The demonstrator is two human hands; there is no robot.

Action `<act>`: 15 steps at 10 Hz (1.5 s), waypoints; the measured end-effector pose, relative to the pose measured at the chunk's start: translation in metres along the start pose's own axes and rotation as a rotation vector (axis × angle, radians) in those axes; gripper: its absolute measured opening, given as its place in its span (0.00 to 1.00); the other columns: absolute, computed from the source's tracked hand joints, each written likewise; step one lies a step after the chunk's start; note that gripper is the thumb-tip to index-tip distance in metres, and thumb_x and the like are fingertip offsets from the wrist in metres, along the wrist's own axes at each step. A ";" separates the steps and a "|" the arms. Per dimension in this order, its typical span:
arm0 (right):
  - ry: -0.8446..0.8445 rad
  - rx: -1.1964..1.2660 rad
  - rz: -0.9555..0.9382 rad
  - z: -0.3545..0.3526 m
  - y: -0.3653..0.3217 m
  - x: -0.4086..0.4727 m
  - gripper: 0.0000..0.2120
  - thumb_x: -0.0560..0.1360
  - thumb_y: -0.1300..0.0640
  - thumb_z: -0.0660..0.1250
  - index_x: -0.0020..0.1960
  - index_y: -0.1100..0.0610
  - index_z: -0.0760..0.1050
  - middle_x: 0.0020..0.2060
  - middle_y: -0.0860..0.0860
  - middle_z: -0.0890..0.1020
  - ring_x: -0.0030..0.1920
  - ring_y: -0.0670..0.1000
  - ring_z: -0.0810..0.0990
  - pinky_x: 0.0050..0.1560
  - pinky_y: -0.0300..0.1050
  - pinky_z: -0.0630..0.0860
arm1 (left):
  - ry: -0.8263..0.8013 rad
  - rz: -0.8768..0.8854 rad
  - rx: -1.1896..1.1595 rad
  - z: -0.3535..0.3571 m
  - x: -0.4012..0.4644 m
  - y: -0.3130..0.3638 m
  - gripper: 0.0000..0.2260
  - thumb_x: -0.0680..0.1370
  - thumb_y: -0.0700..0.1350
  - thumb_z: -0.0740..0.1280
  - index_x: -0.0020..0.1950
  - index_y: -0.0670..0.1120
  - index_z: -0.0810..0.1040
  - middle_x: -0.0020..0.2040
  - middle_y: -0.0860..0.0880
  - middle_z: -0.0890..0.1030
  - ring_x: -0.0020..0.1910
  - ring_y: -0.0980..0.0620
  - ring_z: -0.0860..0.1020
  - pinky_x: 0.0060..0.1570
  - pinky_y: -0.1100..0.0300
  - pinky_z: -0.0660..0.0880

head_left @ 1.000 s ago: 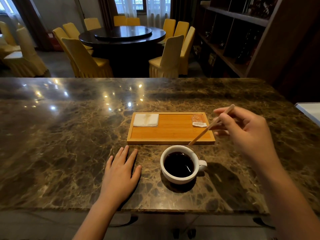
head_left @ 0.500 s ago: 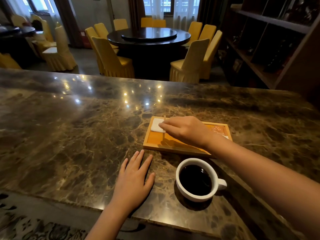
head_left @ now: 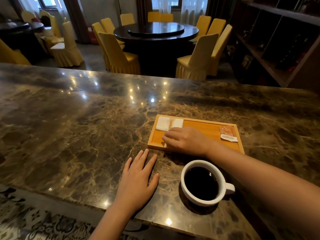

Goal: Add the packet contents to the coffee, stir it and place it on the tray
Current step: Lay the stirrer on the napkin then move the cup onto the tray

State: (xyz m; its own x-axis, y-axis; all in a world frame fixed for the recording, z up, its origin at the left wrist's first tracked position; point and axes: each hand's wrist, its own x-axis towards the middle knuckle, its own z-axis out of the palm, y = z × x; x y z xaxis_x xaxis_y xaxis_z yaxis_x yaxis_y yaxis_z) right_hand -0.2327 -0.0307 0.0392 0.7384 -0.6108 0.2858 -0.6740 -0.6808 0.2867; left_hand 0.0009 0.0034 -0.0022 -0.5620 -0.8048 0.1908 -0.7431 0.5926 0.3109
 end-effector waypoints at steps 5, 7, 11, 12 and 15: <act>-0.037 0.045 0.091 -0.012 -0.008 -0.012 0.17 0.77 0.52 0.58 0.58 0.62 0.75 0.53 0.60 0.82 0.52 0.58 0.81 0.39 0.50 0.82 | 0.007 0.004 -0.002 0.001 0.000 -0.001 0.27 0.74 0.60 0.47 0.72 0.54 0.57 0.74 0.48 0.55 0.70 0.56 0.46 0.69 0.51 0.44; 0.017 0.012 0.366 -0.048 -0.014 -0.049 0.16 0.75 0.52 0.60 0.56 0.61 0.77 0.54 0.60 0.82 0.54 0.59 0.81 0.48 0.53 0.81 | -0.014 0.009 -0.011 0.001 0.000 -0.001 0.28 0.73 0.61 0.44 0.72 0.54 0.55 0.74 0.49 0.53 0.71 0.57 0.45 0.70 0.51 0.44; 0.209 0.455 1.215 -0.093 -0.133 -0.113 0.24 0.73 0.41 0.54 0.64 0.50 0.72 0.59 0.42 0.73 0.62 0.43 0.70 0.61 0.40 0.64 | -0.018 0.029 -0.011 0.002 0.001 -0.003 0.29 0.73 0.61 0.44 0.72 0.53 0.56 0.74 0.48 0.54 0.71 0.55 0.46 0.70 0.48 0.47; 0.160 0.555 1.251 -0.085 -0.146 -0.115 0.26 0.72 0.39 0.52 0.64 0.48 0.71 0.60 0.41 0.75 0.62 0.41 0.71 0.61 0.37 0.65 | -0.027 0.027 -0.006 0.001 0.001 -0.003 0.30 0.72 0.62 0.43 0.72 0.53 0.55 0.74 0.48 0.53 0.70 0.56 0.45 0.70 0.48 0.46; 0.460 1.098 1.426 -0.075 -0.155 -0.111 0.09 0.77 0.59 0.62 0.40 0.54 0.78 0.30 0.50 0.81 0.28 0.46 0.78 0.30 0.36 0.73 | -0.028 0.028 -0.005 0.002 0.002 -0.004 0.29 0.72 0.62 0.43 0.72 0.53 0.56 0.74 0.47 0.54 0.71 0.54 0.47 0.70 0.47 0.47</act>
State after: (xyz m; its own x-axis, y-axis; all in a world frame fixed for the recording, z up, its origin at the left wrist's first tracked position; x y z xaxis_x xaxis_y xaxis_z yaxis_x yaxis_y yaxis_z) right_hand -0.2115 0.1728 0.0317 -0.4941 -0.8694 -0.0033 -0.2516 0.1467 -0.9567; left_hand 0.0023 -0.0001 -0.0050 -0.5925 -0.7866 0.1738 -0.7250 0.6147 0.3107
